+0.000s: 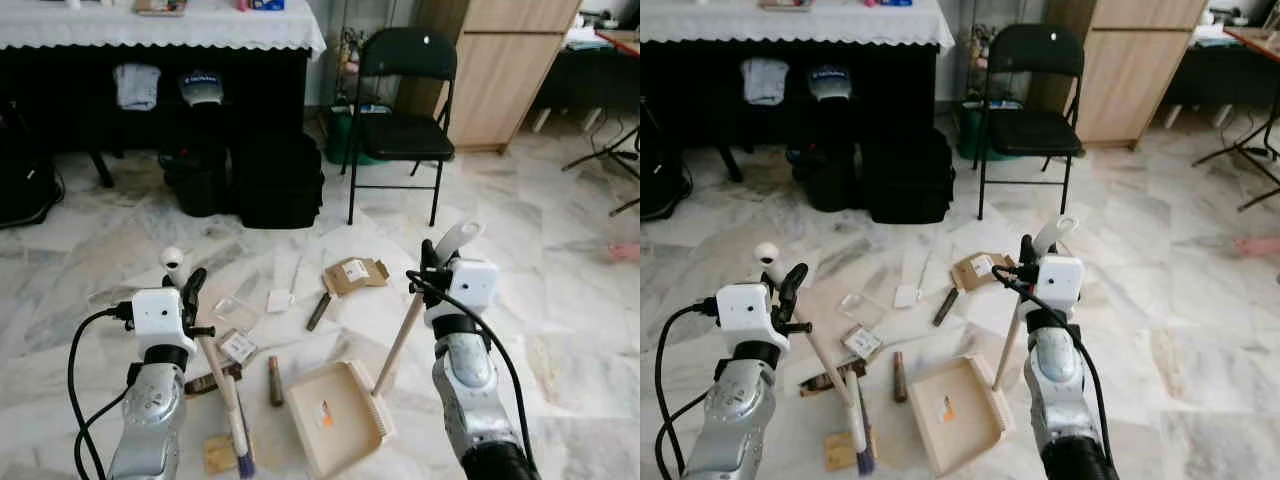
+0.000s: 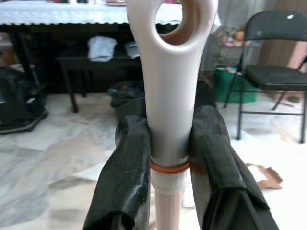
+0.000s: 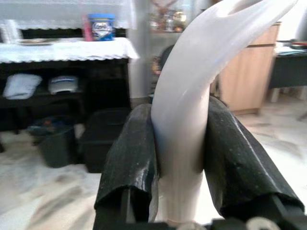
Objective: Sweep floor
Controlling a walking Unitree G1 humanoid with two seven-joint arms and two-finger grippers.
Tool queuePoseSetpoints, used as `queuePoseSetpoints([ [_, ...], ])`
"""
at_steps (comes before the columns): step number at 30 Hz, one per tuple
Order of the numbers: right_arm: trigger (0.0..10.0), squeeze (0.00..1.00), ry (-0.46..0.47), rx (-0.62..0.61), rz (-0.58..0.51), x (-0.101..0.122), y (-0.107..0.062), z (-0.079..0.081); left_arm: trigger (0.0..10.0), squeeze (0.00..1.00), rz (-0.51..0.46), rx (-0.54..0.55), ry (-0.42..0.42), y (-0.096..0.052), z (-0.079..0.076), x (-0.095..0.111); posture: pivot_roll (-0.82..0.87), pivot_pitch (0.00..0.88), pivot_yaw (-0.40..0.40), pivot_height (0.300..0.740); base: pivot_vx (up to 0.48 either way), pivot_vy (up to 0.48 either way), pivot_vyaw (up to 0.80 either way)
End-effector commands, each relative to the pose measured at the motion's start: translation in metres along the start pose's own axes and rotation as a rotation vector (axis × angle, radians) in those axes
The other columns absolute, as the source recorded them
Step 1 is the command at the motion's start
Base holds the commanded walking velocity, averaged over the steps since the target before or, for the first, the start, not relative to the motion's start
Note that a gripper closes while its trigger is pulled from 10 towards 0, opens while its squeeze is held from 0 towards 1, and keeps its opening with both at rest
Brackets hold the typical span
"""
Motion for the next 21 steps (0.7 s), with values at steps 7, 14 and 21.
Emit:
queuePoseSetpoints([
  [7,10.0,0.00,0.007,-0.009,-0.025,0.0053,0.0013,-0.0036,10.0,0.00,-0.049,0.002,0.009,0.0035,-0.0016,0.0104,0.09,0.074,-0.042,0.740,0.000,0.391,0.00],
  [14,10.0,0.00,0.008,-0.009,-0.022,0.0051,0.0013,-0.0037,10.0,0.00,-0.047,0.001,0.008,0.0039,-0.0017,0.0099,0.09,0.079,-0.042,0.740,0.000,0.048,0.00],
  [21,10.0,0.00,0.009,-0.010,-0.021,0.0049,0.0011,-0.0039,10.0,0.00,-0.047,0.002,0.009,0.0042,-0.0017,0.0098,0.09,0.083,-0.042,0.740,0.000,0.361,0.00],
])
Point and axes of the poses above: a point about 5 cm out from each wrist's last joint towards the gripper, its own y axis pointing out of the wrist towards the gripper, its own x axis along the axis of the wrist's last joint, z = x × y, the point moved 2 cm from there along y, pointing out of the wrist towards the gripper, and after that the axes turned 7 degrees about -y, right-handed, at the moved point
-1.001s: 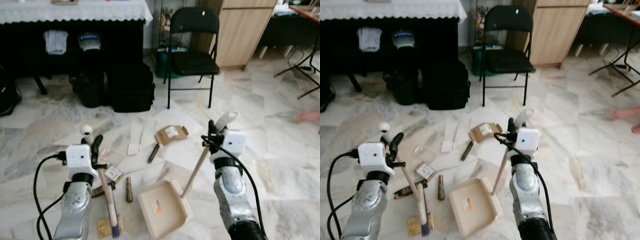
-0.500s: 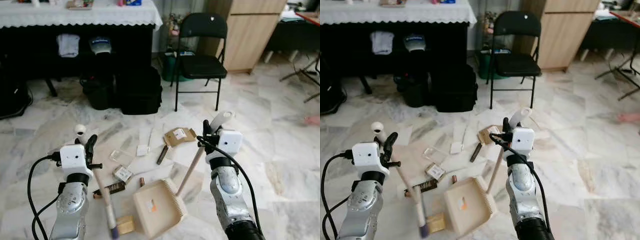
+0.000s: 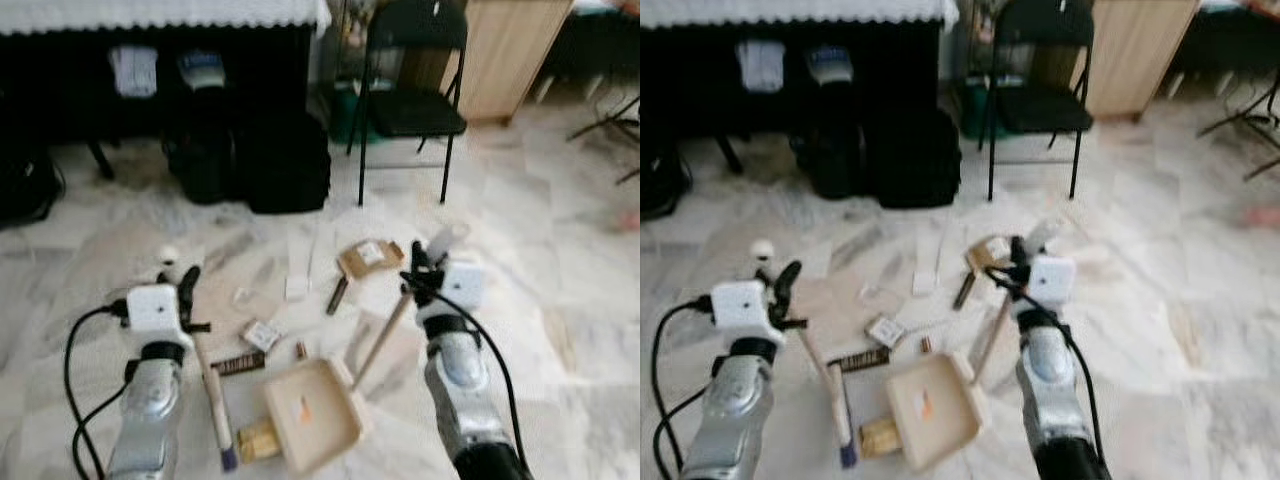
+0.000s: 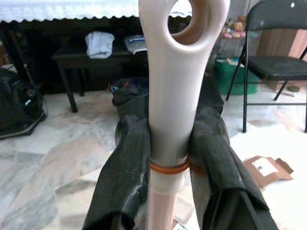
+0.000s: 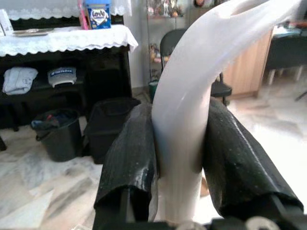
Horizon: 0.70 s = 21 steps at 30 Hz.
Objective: Sweep floor
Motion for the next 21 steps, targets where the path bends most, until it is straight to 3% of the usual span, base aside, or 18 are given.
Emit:
queuePoseSetpoints([
  [1,10.0,0.00,-0.003,0.000,-0.031,0.0073,0.0022,0.0006,10.0,0.00,-0.031,0.005,0.012,0.0007,0.0040,0.0064,0.09,0.084,-0.041,0.740,0.000,0.000,0.00],
  [21,10.0,0.00,-0.001,0.003,-0.028,0.0060,0.0005,0.0007,10.0,0.00,-0.028,0.004,0.010,-0.0006,0.0036,0.0052,0.08,0.064,-0.041,0.740,0.000,0.000,0.00],
])
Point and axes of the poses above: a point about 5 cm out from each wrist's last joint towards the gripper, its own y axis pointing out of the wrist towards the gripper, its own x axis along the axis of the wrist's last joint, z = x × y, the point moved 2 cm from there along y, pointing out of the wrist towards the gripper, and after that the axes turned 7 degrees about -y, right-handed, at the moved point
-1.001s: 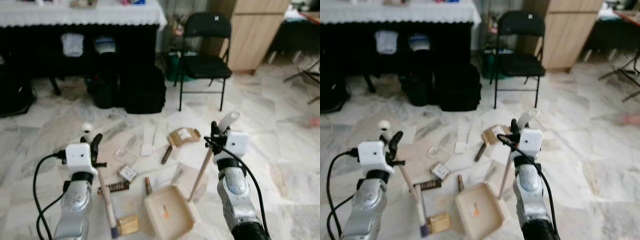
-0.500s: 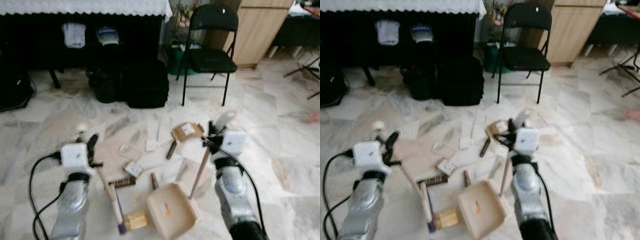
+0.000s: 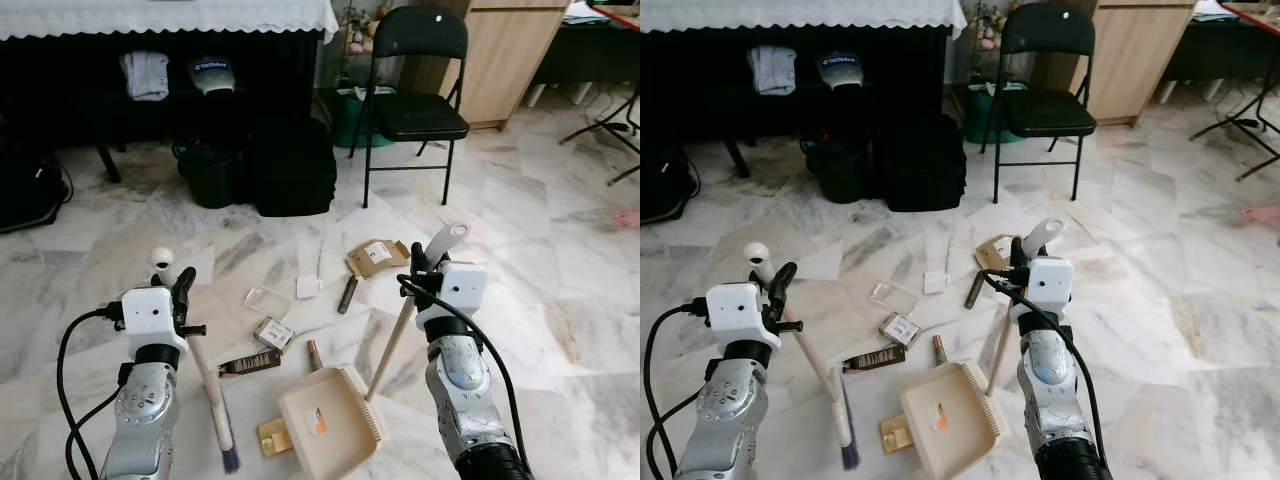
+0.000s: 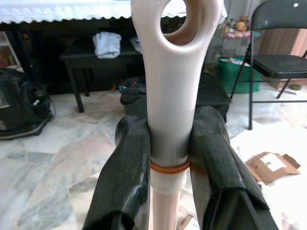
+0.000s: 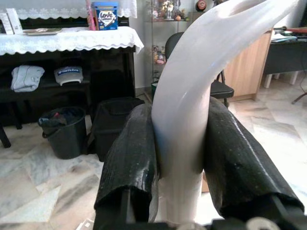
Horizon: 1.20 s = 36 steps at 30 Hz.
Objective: Sweep floor
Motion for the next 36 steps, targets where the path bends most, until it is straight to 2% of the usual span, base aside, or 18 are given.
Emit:
queuePoseSetpoints([
  [1,10.0,0.00,0.001,-0.008,-0.030,0.0063,0.0015,-0.0027,10.0,0.00,-0.036,-0.007,0.005,0.0018,-0.0007,0.0072,0.08,0.063,-0.041,0.740,0.000,0.401,0.00],
  [5,10.0,0.00,-0.001,-0.008,-0.029,0.0060,0.0014,-0.0027,10.0,0.00,-0.038,-0.012,0.006,0.0018,-0.0017,0.0072,0.08,0.059,-0.040,0.740,0.000,0.412,0.00],
  [22,10.0,0.00,-0.012,-0.003,-0.027,0.0058,0.0014,-0.0018,10.0,0.00,-0.047,-0.029,0.010,0.0012,-0.0032,0.0084,0.08,0.057,-0.039,0.740,0.000,0.000,0.00],
  [30,10.0,0.00,-0.010,0.002,-0.029,0.0059,0.0016,-0.0019,10.0,0.00,-0.039,-0.036,0.037,0.0014,-0.0044,0.0069,0.08,0.058,-0.042,0.740,0.000,0.000,0.00],
  [36,10.0,0.00,-0.029,0.009,-0.031,0.0063,0.0017,-0.0010,10.0,0.00,-0.038,-0.037,0.042,0.0011,-0.0048,0.0066,0.08,0.056,-0.042,0.740,0.000,-0.356,0.00],
])
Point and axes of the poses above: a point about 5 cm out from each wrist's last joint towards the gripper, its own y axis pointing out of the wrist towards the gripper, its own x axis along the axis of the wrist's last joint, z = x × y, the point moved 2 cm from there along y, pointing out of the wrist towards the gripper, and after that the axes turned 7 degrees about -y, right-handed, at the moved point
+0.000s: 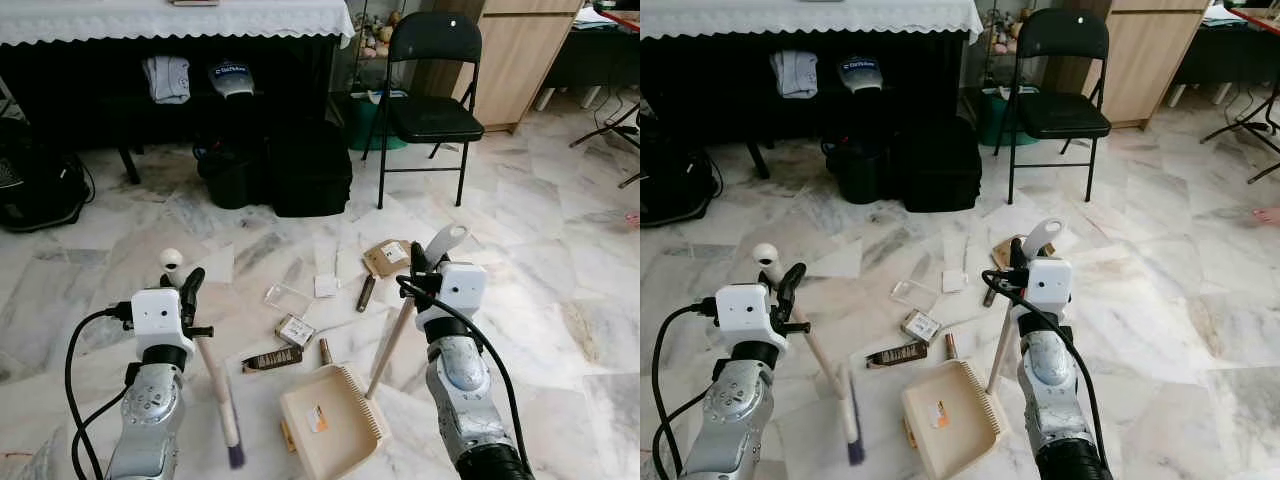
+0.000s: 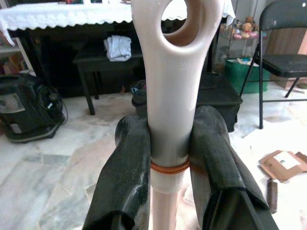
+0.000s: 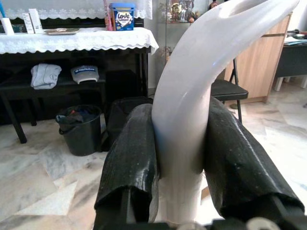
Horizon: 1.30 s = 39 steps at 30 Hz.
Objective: Sweep floor
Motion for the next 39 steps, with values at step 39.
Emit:
queuePoseSetpoints([
  [39,10.0,0.00,0.003,-0.011,-0.004,0.001,0.001,-0.004,10.0,0.00,0.021,0.036,-0.094,-0.001,0.000,-0.006,0.08,0.064,-0.047,0.740,0.000,-0.096,0.00],
])
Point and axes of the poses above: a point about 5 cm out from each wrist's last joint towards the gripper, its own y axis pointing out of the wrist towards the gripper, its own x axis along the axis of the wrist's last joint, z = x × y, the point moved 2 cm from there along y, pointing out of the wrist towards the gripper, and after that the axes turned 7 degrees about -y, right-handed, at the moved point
